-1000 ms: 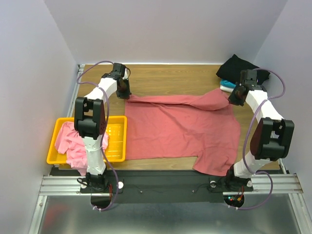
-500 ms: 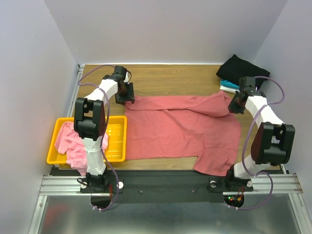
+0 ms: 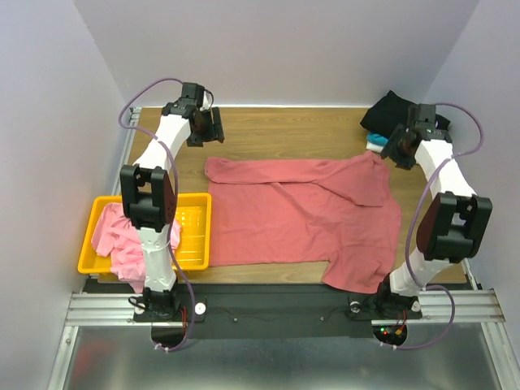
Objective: Fold and stack the t-shirts
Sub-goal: Fold the tshirt
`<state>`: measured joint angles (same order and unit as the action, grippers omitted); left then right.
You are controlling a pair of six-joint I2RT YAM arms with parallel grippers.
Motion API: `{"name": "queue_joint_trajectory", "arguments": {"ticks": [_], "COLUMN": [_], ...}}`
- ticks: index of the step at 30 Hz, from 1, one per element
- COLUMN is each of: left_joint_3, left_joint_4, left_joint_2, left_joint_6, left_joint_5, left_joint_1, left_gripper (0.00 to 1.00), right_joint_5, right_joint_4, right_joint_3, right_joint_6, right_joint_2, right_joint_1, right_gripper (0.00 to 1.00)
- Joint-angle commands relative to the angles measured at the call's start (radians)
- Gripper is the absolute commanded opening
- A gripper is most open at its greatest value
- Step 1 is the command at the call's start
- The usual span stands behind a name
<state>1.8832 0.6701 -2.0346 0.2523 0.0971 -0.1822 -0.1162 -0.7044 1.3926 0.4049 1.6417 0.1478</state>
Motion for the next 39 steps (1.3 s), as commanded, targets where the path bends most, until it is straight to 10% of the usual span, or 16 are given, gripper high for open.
{"name": "queue_joint_trajectory", "arguments": {"ticks": [1,33,39], "left_joint_3": [0.066,0.05,0.022], "left_joint_4": [0.002,-0.093,-0.124], "left_joint_2": [-0.087,-0.266,-0.257], "left_joint_6": [0.019,0.169,0.177], "left_joint_5": [-0.014,0.128,0.162], "left_joint_1": [0.029,0.067,0.067], "left_gripper": [0.78,0.72,0.4], "right_joint_5": [0.068,0.4,0.435], "right_joint_4": [0.022,0.095,0.097], "right_joint_3": [0.138,0.514,0.51], "right_joint_6": [-0.023,-0.117,-0.115], "right_joint_2": [0.113,0.615,0.616], "right_joint_1": [0.033,0.049,0.049], "right_gripper": [0.56,0.53,0.25]}}
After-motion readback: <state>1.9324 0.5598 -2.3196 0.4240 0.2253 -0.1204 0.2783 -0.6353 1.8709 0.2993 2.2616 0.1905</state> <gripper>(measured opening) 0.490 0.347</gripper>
